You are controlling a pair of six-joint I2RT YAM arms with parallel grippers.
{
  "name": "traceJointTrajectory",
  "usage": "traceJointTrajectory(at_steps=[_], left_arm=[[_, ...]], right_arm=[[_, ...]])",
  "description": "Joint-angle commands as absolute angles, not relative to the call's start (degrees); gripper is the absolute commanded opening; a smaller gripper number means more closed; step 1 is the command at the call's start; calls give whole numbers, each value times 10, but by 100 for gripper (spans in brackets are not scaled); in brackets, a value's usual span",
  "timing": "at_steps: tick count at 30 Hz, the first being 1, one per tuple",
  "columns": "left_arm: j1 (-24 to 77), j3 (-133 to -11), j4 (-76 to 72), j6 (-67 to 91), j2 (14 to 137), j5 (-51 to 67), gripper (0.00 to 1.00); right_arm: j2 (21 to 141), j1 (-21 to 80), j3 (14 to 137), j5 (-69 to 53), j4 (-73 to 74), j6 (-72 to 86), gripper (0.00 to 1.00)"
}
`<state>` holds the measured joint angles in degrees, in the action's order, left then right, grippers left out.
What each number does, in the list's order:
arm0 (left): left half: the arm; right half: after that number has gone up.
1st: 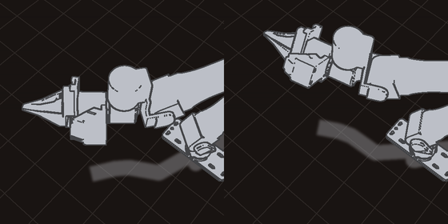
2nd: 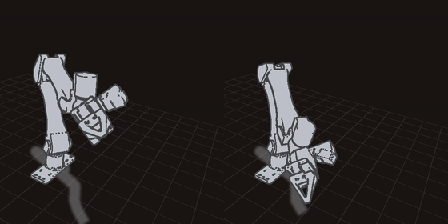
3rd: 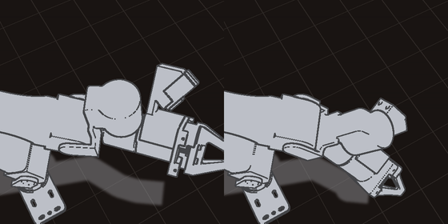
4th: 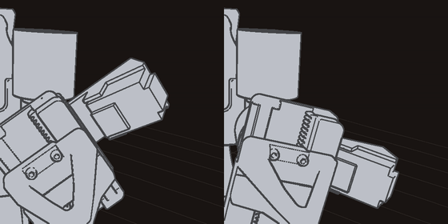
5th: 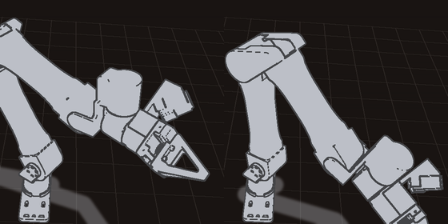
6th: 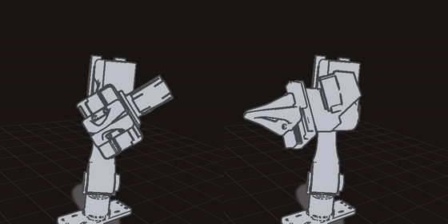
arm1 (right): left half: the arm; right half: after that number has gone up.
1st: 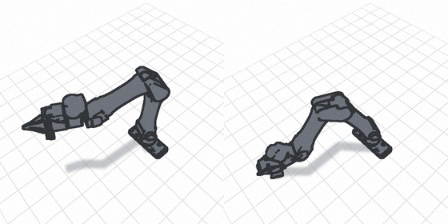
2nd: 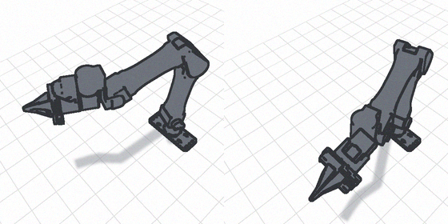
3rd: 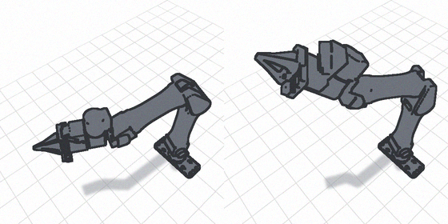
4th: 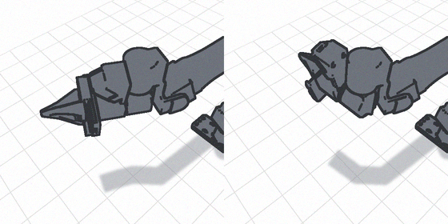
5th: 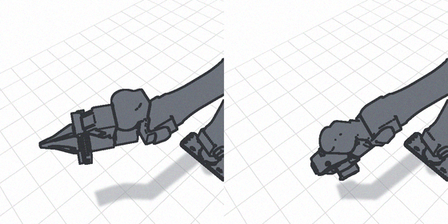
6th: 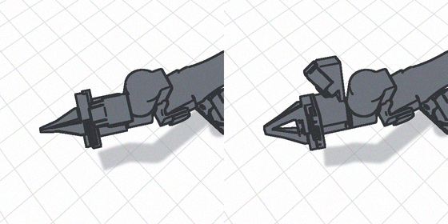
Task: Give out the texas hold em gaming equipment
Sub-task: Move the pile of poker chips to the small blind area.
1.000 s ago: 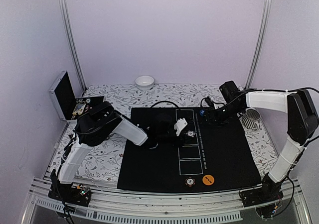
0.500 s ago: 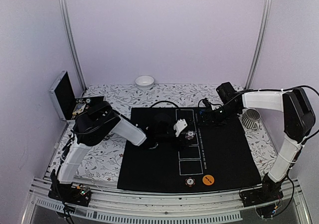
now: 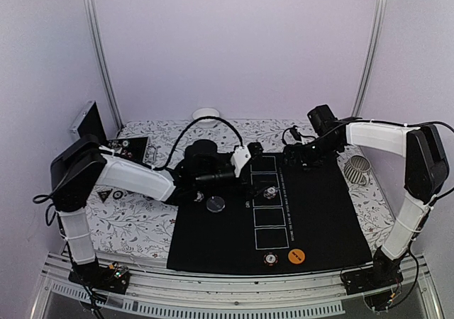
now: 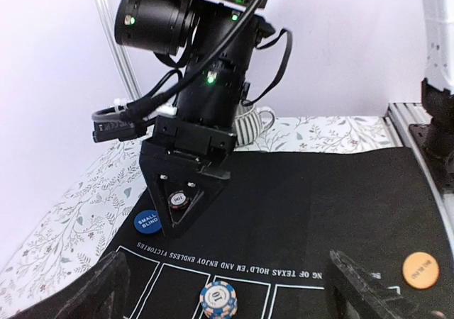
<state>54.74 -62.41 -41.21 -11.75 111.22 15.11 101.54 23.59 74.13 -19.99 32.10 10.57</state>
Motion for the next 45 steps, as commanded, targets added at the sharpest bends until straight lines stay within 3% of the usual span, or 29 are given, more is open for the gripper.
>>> traceJointTrajectory(at_steps=[1, 6, 11, 19, 27, 45], left_arm=[[549, -559, -325, -82, 1002, 157, 97], [543, -557, -150, 6, 903, 11, 97], [508, -562, -10, 89, 819, -73, 97], [471, -498, 4, 120, 707, -99, 97], [469, -485, 17, 114, 701, -103, 97], [466, -493, 30, 93, 700, -123, 97]], right_arm=[[1005, 242, 764, -169, 336, 99, 97], [1045, 283, 784, -133, 352, 92, 85], [1098, 327, 824, -90, 381, 79, 86], [1184, 368, 891, -33, 428, 69, 92], [1215, 392, 917, 13, 466, 64, 88], [1281, 421, 956, 78, 541, 35, 62]])
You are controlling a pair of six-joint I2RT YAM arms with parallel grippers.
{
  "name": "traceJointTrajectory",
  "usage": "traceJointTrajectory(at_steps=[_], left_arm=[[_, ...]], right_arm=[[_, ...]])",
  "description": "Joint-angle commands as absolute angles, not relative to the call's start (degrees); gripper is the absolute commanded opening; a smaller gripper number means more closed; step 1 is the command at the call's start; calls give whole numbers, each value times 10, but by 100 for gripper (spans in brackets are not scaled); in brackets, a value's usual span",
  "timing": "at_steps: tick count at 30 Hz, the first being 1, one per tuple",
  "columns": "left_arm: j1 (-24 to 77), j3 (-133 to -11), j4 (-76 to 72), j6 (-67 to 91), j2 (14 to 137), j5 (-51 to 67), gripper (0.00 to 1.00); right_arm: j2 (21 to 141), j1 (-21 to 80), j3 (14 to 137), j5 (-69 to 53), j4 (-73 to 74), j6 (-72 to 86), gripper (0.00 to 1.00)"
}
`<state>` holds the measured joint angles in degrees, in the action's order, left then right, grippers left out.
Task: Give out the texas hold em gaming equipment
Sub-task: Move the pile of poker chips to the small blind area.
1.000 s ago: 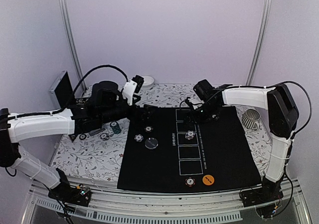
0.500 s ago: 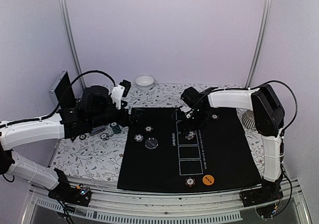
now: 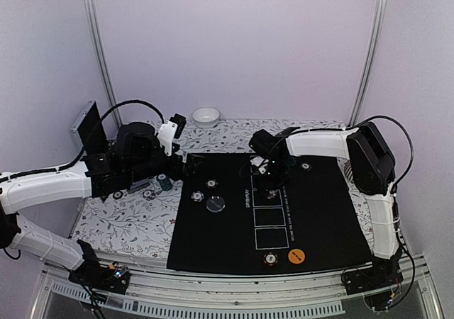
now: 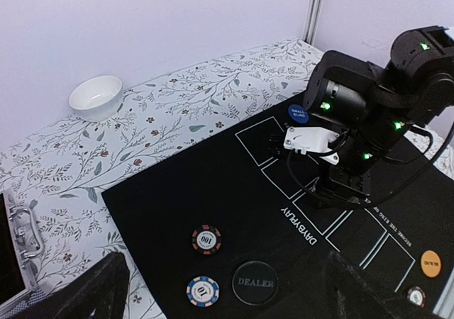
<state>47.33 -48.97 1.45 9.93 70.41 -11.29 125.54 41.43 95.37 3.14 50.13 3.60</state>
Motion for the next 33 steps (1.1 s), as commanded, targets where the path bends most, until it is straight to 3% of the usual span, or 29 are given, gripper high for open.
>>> traceJointTrajectory(at_steps=[1, 5, 10, 13, 17, 20, 33], left_arm=[[466, -492, 33, 93, 698, -125, 97], [465, -486, 39, 87, 686, -134, 98], [464, -481, 40, 82, 675, -138, 98], [462, -481, 43, 79, 673, -140, 98], [461, -479, 45, 77, 673, -138, 98], [460, -479, 47, 73, 672, -139, 98], [454, -473, 53, 62, 665, -153, 98]], right_arm=[[1278, 424, 956, 83, 544, 36, 62], [1272, 433, 955, 104, 557, 40, 61], [1276, 433, 955, 98, 560, 40, 41], [1271, 434, 955, 99, 560, 44, 37], [1270, 433, 957, 107, 561, 41, 21], [1270, 431, 962, 124, 561, 35, 16], [1274, 378, 971, 148, 557, 29, 11]])
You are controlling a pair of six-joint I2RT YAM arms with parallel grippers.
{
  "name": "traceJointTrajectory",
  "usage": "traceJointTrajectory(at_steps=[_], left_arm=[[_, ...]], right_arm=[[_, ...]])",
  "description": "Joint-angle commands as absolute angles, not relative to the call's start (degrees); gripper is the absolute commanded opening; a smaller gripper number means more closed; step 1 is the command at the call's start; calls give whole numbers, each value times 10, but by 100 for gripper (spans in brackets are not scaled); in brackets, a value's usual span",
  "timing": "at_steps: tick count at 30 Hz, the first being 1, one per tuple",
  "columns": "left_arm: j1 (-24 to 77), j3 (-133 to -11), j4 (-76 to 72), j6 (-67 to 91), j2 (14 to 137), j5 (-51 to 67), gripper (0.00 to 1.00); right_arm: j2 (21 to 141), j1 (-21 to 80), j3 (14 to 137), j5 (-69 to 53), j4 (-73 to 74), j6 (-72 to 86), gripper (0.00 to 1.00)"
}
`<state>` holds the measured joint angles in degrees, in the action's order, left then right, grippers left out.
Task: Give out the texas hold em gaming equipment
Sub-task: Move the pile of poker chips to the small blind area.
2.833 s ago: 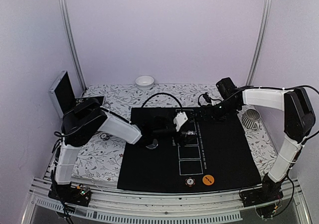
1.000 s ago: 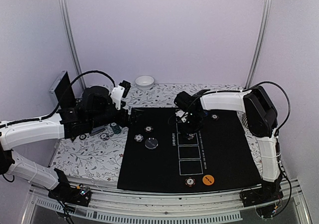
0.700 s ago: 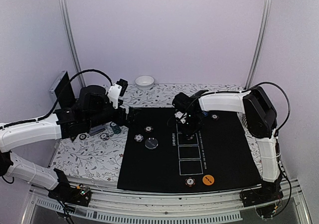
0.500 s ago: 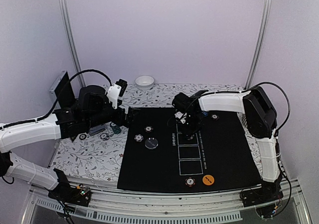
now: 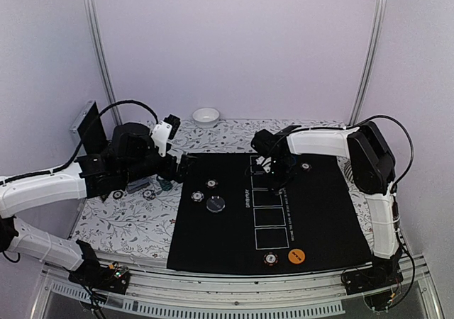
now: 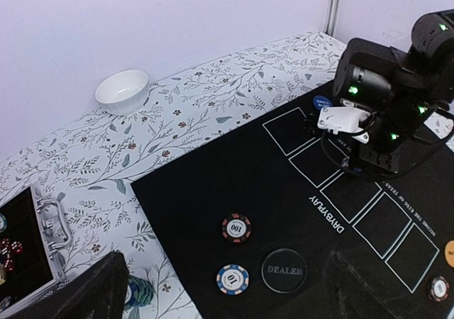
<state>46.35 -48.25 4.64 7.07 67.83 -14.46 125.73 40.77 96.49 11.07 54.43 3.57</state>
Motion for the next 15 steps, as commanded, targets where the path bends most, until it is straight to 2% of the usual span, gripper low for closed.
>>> traceJointTrajectory(at_steps=[1, 15], left_arm=[[454, -472, 53, 62, 664, -153, 98], [451, -470, 64, 59, 652, -162, 98]], right_arm=[[1275, 373, 972, 153, 556, 27, 12], [1287, 265, 983, 150, 529, 12, 10]])
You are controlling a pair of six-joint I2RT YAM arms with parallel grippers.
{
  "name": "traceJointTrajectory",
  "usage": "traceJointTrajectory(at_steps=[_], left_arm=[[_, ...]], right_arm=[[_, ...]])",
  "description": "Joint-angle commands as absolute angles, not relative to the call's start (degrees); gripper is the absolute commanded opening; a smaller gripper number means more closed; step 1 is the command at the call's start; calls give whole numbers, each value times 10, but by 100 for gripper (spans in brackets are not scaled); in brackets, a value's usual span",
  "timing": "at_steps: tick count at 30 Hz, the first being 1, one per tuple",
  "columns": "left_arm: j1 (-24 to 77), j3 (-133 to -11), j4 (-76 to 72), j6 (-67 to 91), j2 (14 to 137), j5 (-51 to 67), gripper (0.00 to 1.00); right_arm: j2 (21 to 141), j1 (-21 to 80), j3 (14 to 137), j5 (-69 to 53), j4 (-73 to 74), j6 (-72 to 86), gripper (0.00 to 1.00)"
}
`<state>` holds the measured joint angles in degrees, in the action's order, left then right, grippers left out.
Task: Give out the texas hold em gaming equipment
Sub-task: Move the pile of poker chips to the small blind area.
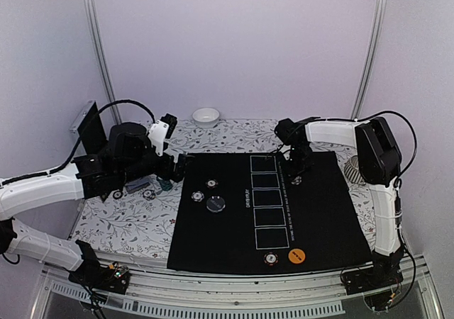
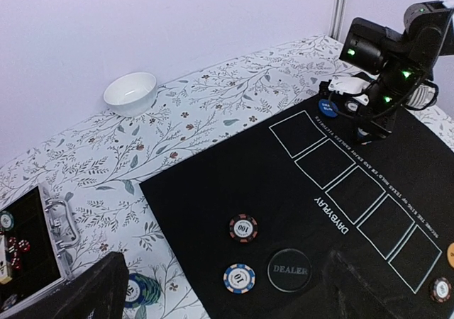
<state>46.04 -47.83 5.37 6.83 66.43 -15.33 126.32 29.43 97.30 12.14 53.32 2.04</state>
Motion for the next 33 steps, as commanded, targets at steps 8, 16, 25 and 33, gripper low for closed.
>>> traceJointTrajectory(at_steps=[8, 16, 25, 33], left_arm=[[448, -474, 64, 57, 656, -164, 98], [447, -476, 70, 58, 658, -165, 98], [448, -481, 72, 56, 663, -163, 98], [443, -493, 103, 73, 674, -169, 98]], right_arm=[[1275, 257, 973, 133, 522, 7, 10], [1249, 238, 937, 124, 509, 18, 10], [1236, 237, 911, 111, 496, 21, 25], [1222, 237, 912, 103, 495, 26, 61]])
